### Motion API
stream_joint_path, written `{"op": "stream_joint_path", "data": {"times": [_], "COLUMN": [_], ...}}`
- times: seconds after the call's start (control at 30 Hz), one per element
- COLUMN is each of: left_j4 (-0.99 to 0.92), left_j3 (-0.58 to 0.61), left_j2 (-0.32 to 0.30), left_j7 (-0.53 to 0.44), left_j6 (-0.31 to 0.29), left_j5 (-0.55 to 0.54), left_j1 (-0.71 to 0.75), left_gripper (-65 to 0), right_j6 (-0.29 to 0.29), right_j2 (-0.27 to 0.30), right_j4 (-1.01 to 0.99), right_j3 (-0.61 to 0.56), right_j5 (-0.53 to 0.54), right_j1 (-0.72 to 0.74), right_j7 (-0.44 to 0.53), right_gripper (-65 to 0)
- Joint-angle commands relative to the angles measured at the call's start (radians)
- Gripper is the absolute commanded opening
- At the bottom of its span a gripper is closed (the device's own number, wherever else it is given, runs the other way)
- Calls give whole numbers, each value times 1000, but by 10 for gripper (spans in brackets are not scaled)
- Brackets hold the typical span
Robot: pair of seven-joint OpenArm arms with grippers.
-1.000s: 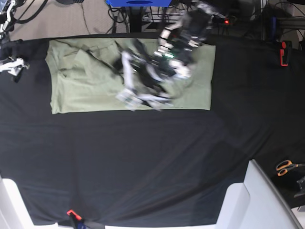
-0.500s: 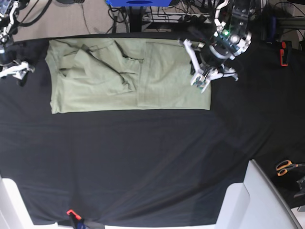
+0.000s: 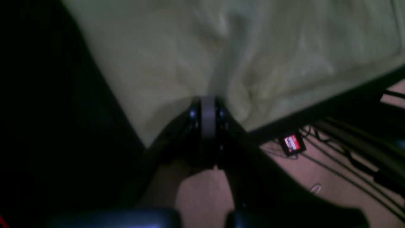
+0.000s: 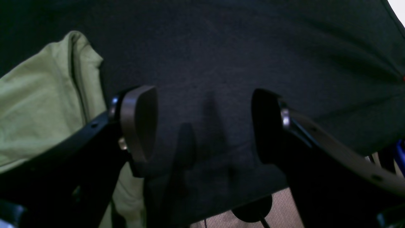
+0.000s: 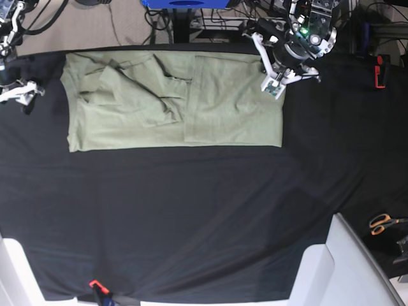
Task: Fold the T-shirt properly
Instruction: 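Release the fold and raise the left gripper away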
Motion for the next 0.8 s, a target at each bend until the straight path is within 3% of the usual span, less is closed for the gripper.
{"op": "stream_joint_path", "data": {"times": [0.0,0.23,0.5,0.57,0.63,0.7,0.77], "left_j4": [14,10,96,165,204,205,196], "left_j3": [-5,-123,-137,-172,-252,-364,-458], "left_j2": [-10,-38,-48,-48,-27,10,31], "left_j7": [-14,-14,-14,-14,-14,-14,-14], "left_j6": [1,1,1,1,0,-5,-8], "left_j5": [-2,-2,-11,-11,-13,-14,-70], "left_j1": [3,-3,25,49,71,74,72], "left_gripper": [-650,-650,-650,-650,-650,-650,-650], "right_j6": [-1,-1,4,70,183,269,278], "right_j2": [12,12,12,18,27,61,61], "right_j4": [15,15,25,44,53,47,33], "right_j3": [10,11,5,10,16,51,82], "right_j5": [7,7,30,119,268,411,514], "right_j1": [2,4,13,19,38,59,85], "right_j7": [23,23,21,-54,-220,-401,-536], "right_gripper": [-222,-222,-210,-150,-77,-53,-53]}}
